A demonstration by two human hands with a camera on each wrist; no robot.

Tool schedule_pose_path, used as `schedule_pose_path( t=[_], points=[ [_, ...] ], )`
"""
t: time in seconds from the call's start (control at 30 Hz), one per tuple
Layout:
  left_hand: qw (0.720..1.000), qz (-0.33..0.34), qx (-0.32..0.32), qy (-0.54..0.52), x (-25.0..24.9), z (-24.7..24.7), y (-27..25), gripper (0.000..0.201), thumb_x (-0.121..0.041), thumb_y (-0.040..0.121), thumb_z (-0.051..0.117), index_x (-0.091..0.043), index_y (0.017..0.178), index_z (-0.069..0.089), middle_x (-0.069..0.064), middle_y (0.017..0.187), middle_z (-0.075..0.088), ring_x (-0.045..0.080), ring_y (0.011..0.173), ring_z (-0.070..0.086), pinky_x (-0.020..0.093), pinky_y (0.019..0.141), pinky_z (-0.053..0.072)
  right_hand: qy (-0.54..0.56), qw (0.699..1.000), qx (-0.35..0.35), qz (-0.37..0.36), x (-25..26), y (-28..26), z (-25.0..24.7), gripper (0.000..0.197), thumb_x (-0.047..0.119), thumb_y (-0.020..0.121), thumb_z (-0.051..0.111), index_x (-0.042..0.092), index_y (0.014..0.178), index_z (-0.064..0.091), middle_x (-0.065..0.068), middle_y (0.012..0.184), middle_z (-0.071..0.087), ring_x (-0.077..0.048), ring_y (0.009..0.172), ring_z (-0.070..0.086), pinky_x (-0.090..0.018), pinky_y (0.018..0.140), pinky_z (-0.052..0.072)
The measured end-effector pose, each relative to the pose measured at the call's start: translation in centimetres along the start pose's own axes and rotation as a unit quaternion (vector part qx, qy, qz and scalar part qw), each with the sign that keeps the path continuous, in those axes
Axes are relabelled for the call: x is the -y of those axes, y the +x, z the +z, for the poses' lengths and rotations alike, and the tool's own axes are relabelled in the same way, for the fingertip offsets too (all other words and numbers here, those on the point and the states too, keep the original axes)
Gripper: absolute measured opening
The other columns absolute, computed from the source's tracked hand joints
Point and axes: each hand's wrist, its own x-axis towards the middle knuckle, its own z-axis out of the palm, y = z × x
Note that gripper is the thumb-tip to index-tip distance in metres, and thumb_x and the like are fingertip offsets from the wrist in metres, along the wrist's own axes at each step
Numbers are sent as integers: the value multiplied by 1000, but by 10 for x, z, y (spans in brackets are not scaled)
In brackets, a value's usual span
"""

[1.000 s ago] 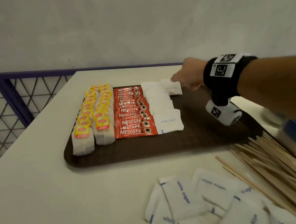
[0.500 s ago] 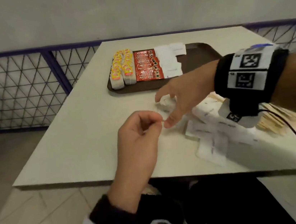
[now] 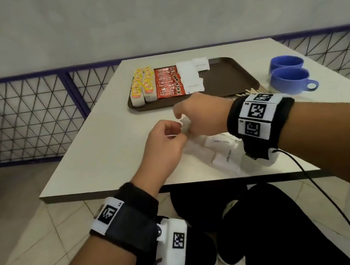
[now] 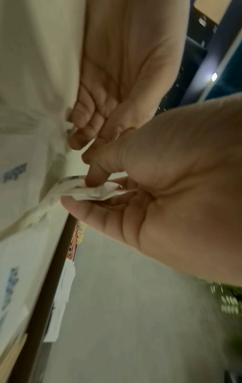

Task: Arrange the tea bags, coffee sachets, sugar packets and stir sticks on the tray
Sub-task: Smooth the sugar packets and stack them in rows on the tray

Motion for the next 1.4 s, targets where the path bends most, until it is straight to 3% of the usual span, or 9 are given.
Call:
schedule_pose_path(
  t=[0.27, 0.37, 0.5, 0.63, 0.73, 0.87, 1.0, 1.17, 1.4],
  points=[
    [991, -11, 95, 96, -36, -11, 2, 39, -34, 91, 69, -27, 124, 50, -5, 117, 57, 19, 83, 74, 47, 83, 61, 296, 926, -210, 109, -20, -52, -6, 40, 9, 85, 71, 27, 120, 63, 6, 121, 65, -14, 105, 63, -27, 83, 52],
    [988, -53, 140, -26, -48, 1, -10, 35, -44, 97, 61, -18, 120, 57, 11, 113, 65, 31, 79, 76, 52, 83, 61, 335, 893, -277, 116, -8, -82, 8, 45, 10, 85, 70, 30, 124, 61, 11, 111, 67, -8, 99, 64, -29, 87, 55],
    [946, -125, 208, -213, -51, 22, -32, 49, -49, 101, 50, -7, 120, 66, 26, 113, 70, 38, 94, 74, 45, 85, 61, 336, 874, -331, 116, 15, -109, 31, 44, 11, 86, 68, 29, 125, 60, 11, 97, 72, 3, 80, 62, -5, 69, 42],
    [937, -114, 165, -286, -32, 31, -43, 32, -17, 102, 57, -8, 132, 56, 25, 117, 70, 32, 101, 74, 36, 74, 61, 422, 860, -279, 72, 24, -119, 57, 48, 5, 81, 72, 29, 122, 64, 13, 101, 74, 2, 94, 67, -4, 78, 45],
    [922, -117, 133, -343, -21, 22, -42, 45, 4, 99, 54, -20, 138, 51, 22, 126, 65, 35, 99, 73, 40, 72, 63, 491, 829, -263, 43, 16, -122, 65, 44, 15, 79, 79, 28, 118, 66, 11, 113, 69, -7, 111, 62, -13, 84, 48],
    [957, -49, 110, -265, -14, 13, -38, 53, 0, 95, 63, -30, 138, 54, 14, 127, 62, 30, 103, 72, 46, 72, 62, 530, 795, -289, 59, 7, -114, 66, 42, 36, 75, 78, 35, 116, 64, 3, 107, 61, -17, 91, 58, -28, 74, 49],
    [967, -18, 107, -232, -11, 14, -32, 41, -6, 95, 66, -25, 130, 61, 10, 114, 71, 23, 95, 75, 41, 71, 63, 494, 819, -280, 75, 6, -101, 73, 48, 52, 72, 77, 41, 116, 61, 13, 98, 51, -16, 76, 56, -33, 68, 54],
    [931, -70, 155, -323, -8, 11, -34, 28, 0, 102, 45, -5, 123, 63, 17, 111, 74, 28, 91, 74, 40, 66, 64, 531, 792, -285, 97, -5, -97, 85, 42, 30, 81, 82, 36, 118, 64, 5, 98, 60, -21, 72, 60, -41, 66, 56],
    [941, -34, 195, -275, -4, 11, -35, 41, 10, 97, 52, -14, 130, 57, 7, 113, 73, 27, 98, 74, 38, 73, 64, 545, 771, -317, 90, -9, -97, 86, 4, 25, 94, 72, 24, 98, 73, 5, 84, 69, -23, 70, 59, -35, 62, 49]
  ],
)
